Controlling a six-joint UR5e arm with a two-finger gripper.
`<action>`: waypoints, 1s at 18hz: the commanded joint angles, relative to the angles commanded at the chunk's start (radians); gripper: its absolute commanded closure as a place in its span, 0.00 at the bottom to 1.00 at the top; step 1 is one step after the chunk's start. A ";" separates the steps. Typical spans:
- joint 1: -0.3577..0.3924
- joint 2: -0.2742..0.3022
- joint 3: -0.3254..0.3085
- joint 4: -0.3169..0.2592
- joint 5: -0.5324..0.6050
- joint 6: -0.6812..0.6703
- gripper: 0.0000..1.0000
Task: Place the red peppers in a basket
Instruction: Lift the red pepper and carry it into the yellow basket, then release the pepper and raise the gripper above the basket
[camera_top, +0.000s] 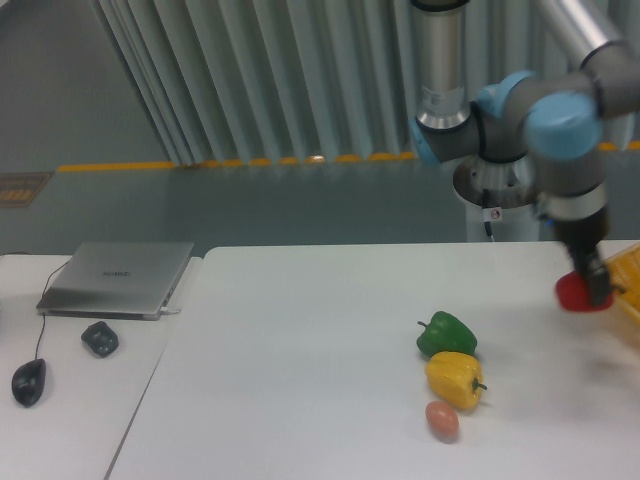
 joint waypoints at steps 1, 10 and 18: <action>0.014 0.005 0.000 -0.002 0.000 0.012 0.74; 0.152 0.011 -0.021 -0.041 0.006 0.345 0.09; 0.150 0.012 -0.025 -0.041 -0.002 0.302 0.00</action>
